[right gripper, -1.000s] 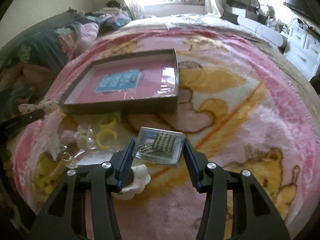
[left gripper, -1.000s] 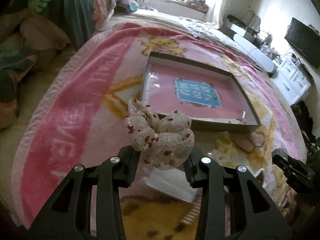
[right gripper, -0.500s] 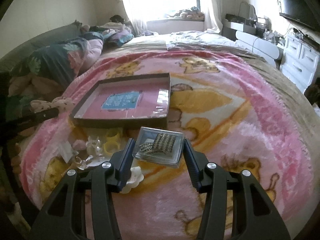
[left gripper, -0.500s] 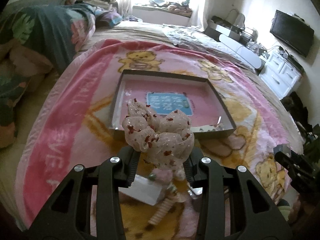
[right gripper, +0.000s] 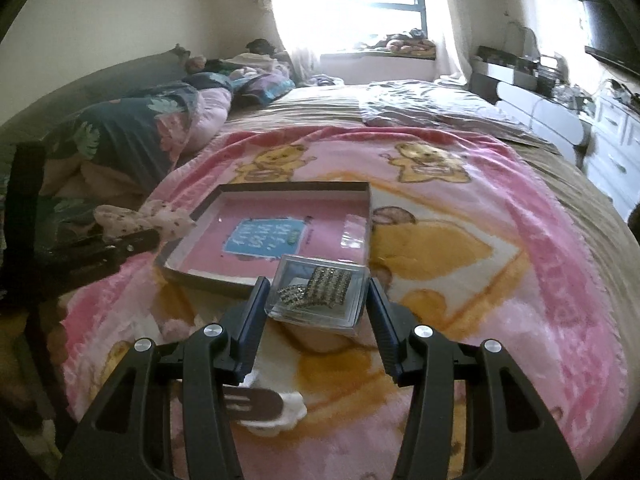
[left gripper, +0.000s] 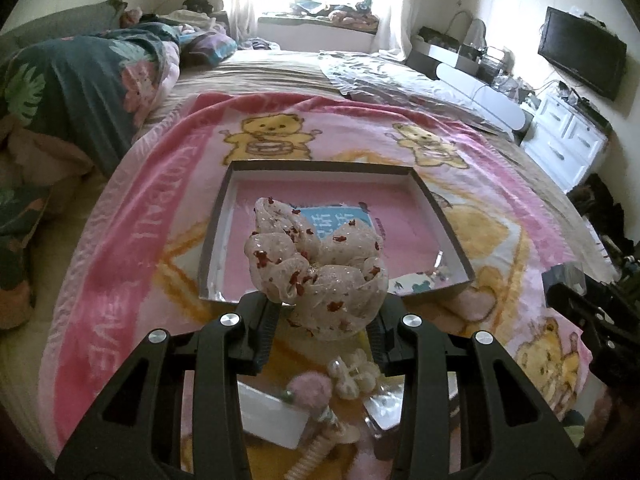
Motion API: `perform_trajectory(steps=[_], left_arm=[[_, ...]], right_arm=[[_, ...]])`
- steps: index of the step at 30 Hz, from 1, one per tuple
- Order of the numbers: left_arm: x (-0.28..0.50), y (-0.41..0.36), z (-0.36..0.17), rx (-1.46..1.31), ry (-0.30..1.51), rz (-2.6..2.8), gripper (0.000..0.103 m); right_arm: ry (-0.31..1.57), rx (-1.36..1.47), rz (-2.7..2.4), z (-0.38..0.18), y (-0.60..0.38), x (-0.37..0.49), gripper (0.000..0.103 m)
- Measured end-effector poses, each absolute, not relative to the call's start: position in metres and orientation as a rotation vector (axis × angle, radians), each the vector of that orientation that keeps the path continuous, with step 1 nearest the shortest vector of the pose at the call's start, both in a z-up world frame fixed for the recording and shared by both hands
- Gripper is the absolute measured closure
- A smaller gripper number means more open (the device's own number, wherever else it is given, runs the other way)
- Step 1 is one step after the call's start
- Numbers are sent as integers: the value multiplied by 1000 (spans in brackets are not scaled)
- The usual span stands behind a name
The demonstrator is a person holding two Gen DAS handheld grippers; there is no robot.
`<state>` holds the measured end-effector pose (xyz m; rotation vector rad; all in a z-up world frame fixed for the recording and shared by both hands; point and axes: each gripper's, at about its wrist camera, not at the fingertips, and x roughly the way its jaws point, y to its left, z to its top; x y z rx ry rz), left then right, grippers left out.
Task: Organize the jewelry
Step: 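Carry the scrunchie with the left gripper into the tray while the right gripper carries the hairpin box there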
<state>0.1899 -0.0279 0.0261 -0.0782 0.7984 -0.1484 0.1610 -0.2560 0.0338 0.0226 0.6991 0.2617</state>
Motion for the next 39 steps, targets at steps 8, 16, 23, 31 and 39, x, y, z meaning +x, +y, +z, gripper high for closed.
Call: perform_trajectory(steps=[8,16,23,31,39], left_arm=[[216,-29,17,-58,815,-119,73],[246,-32,0,-31,852,-92,73],[266,-34,-17,-15,888,-65,73],[280,-27,-37,-19,922,-44,70],[275,-23,-40,-22,914,-41,43]], right_arm=[[698,17,312,31,-243,196,55],[722,8,332,14,-237,233,55],[761,0,348,-5,-232,259,55],[809,-24,341,-30,-227,280,55],[840,-28,330,-46,-225,286,55]])
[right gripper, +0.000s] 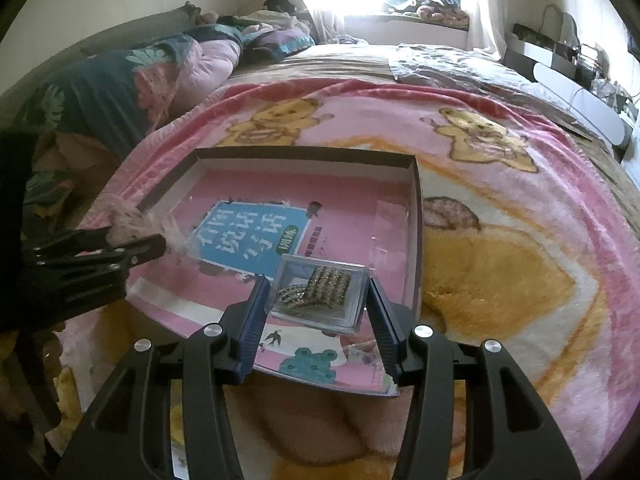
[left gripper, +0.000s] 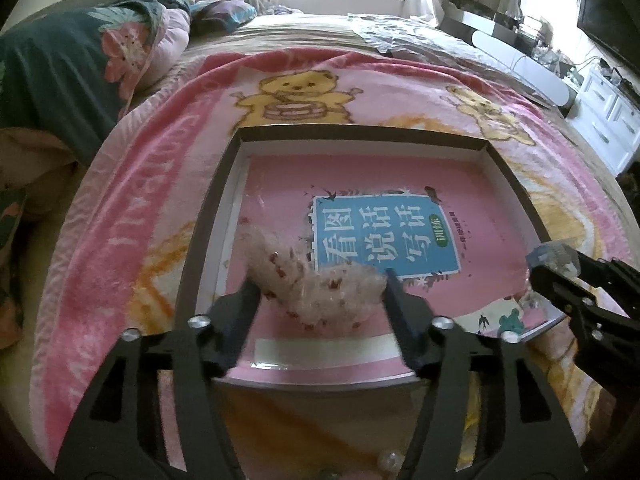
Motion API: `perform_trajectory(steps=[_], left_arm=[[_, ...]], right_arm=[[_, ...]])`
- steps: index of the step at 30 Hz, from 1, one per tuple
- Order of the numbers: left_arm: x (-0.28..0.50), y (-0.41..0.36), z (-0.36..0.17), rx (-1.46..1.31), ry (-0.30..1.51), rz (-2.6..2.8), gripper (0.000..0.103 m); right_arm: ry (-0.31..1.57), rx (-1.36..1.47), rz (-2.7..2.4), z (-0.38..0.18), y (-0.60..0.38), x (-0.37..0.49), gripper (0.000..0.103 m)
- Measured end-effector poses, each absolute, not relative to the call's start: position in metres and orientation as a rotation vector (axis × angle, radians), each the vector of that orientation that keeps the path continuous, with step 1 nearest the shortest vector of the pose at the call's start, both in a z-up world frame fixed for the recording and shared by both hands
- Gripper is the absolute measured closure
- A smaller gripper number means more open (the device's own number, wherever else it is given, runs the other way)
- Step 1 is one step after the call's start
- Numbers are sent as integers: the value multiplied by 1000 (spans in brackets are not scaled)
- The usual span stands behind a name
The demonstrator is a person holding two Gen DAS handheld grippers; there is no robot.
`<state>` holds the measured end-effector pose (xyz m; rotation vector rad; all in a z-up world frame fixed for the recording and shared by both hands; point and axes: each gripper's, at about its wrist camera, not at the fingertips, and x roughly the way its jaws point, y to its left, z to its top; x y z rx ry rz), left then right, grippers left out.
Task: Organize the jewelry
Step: 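Carry the scrunchie with the left gripper into the tray while the right gripper carries the hairpin box there, then open both grippers to release scrunchie and hairpin box inside the tray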
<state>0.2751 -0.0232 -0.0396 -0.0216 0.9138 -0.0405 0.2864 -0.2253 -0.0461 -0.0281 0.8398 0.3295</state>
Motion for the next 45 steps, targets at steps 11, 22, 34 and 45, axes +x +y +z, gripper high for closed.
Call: perform_trajectory(steps=[11,22,34,45], left_arm=[[263,-19,-27,-22,880,-31,25],[236,-7,1,-59,828,-21,12],[192,-2,38,-96,757,-54,9],[152,1,59,-98,721,-88,9]], right_arm=[[850,-37,302,-51,-225,282,31],[763,-10,271,-19,-238,247,15],[656,30,261,28,-251,188,7],[604,35,264,55,-249,139,6]])
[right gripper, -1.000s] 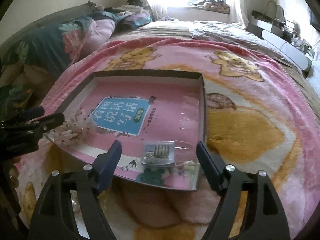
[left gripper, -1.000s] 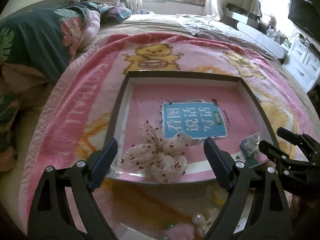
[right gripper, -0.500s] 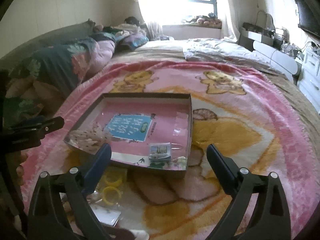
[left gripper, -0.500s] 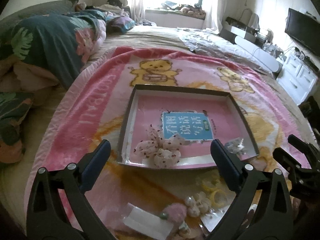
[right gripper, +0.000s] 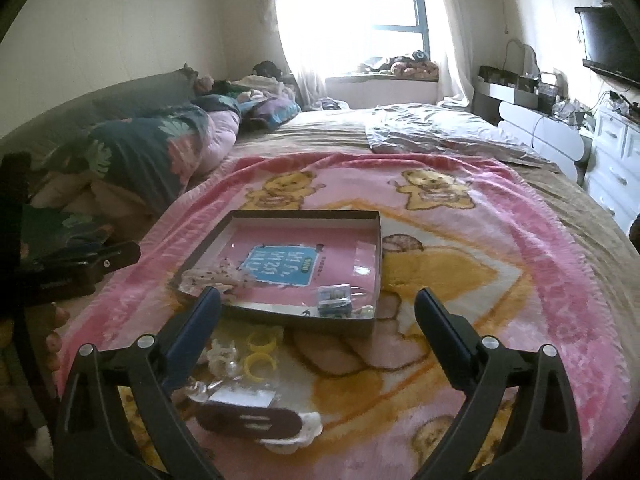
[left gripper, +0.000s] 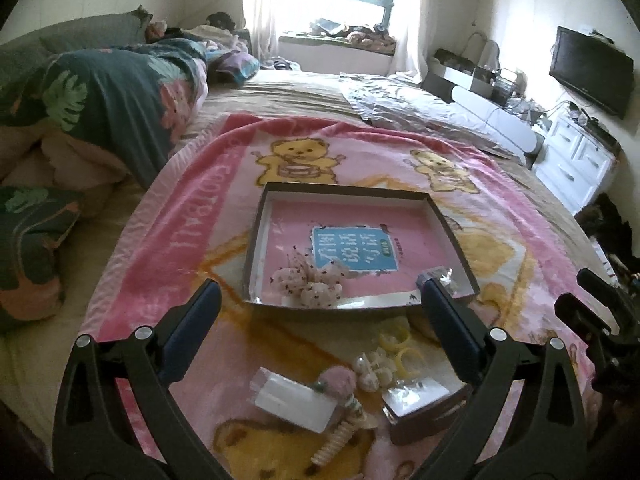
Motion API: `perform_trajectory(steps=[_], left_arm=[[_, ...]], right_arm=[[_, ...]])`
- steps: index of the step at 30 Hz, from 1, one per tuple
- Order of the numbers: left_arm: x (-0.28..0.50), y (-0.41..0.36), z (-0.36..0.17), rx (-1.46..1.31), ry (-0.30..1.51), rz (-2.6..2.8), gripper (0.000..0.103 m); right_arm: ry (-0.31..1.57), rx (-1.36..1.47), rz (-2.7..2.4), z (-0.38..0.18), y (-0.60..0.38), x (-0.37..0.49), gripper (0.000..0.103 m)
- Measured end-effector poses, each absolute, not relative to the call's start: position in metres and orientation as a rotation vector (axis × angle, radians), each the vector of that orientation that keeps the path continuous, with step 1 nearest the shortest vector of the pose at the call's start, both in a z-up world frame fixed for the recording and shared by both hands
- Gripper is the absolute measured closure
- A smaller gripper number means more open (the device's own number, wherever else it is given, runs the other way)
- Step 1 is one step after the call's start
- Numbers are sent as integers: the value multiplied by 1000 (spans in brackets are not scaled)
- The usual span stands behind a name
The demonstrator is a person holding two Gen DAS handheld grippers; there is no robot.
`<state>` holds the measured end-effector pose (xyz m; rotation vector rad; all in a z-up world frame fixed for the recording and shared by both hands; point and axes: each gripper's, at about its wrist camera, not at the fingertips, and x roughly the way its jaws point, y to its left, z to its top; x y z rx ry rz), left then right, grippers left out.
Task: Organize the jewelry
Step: 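Open both grippers to release scrunchie and hairpin box inside the tray, then withdraw both grippers back toward the remaining jewelry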
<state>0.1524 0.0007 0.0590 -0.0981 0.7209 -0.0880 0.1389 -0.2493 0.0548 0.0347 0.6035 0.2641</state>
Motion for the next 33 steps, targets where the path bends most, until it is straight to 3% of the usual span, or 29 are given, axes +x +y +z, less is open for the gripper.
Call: perform_trajectory(steps=[33], left_arm=[[60,26,43,-47,722,-68,9]], right_arm=[[640,-96,372,50,-192,53,6]])
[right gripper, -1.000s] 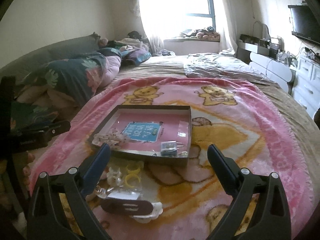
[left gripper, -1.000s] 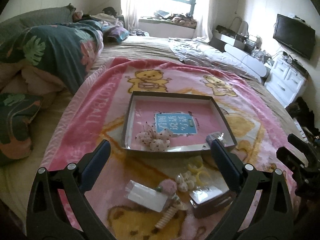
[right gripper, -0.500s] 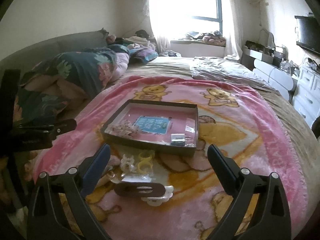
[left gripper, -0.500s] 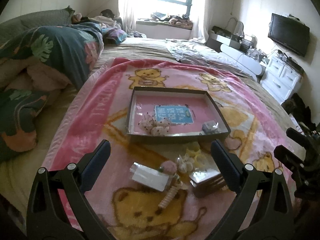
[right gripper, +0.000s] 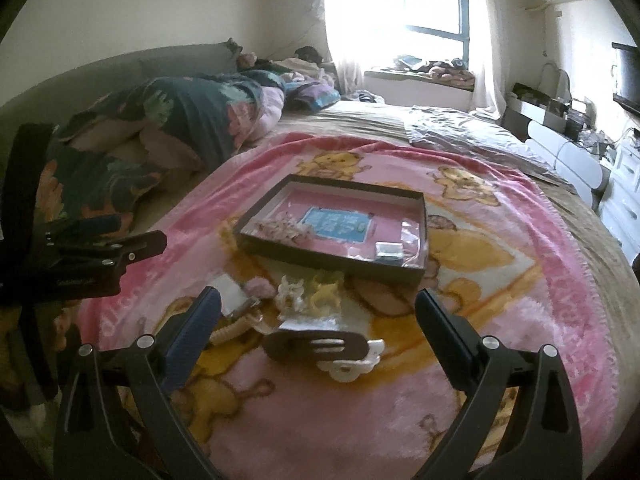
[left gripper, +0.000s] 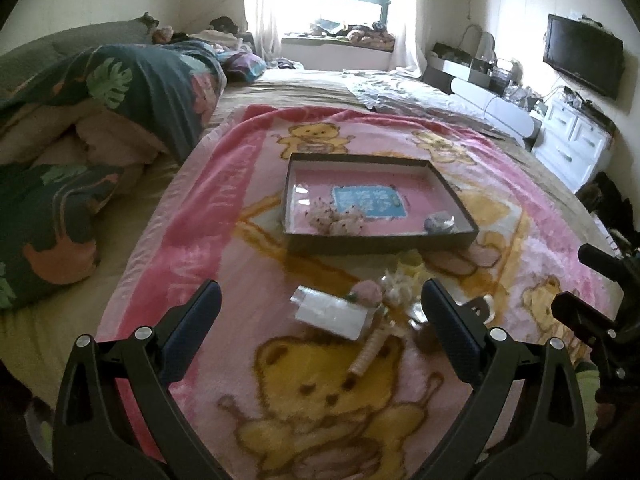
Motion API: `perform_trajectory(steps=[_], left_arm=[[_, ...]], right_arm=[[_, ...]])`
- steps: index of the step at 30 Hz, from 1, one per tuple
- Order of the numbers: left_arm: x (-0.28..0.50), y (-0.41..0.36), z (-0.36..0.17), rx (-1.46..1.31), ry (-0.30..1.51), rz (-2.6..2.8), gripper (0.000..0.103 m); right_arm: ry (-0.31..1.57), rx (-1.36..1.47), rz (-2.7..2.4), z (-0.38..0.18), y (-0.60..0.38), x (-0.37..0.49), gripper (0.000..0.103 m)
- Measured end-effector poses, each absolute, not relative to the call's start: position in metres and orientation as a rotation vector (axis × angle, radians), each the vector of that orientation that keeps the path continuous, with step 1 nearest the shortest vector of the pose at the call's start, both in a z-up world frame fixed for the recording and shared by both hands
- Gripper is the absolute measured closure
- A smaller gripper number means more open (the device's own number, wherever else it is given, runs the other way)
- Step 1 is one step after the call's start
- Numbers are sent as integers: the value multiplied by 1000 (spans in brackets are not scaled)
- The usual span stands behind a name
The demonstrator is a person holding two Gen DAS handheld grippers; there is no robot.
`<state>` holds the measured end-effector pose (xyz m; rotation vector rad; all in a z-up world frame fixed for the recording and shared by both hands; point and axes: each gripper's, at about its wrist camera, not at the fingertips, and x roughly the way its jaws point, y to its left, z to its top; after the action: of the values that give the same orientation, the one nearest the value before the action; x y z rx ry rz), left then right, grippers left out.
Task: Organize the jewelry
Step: 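Withdraw both grippers back toward the remaining jewelry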
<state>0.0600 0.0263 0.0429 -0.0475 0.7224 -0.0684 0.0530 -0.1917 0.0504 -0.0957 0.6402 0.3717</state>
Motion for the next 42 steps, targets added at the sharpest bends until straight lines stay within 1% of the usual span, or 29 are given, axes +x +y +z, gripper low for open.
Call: perform_trajectory(steps=[15,25,35,42], left_arm=[[41,41,14,-28,776,-36,9],[40,58,-11,-45,838,-10,9],[56,46,-44,-22,915,-48,9],[85,31,-62,24,946,-69,9]], right_arm=[[694,-98,401,29,-187,38,6],[759,-89,383,4,-197,36,6],[813,-77,358,-20,-206,48,6],[832,-89,346,-30,-206,58,6]])
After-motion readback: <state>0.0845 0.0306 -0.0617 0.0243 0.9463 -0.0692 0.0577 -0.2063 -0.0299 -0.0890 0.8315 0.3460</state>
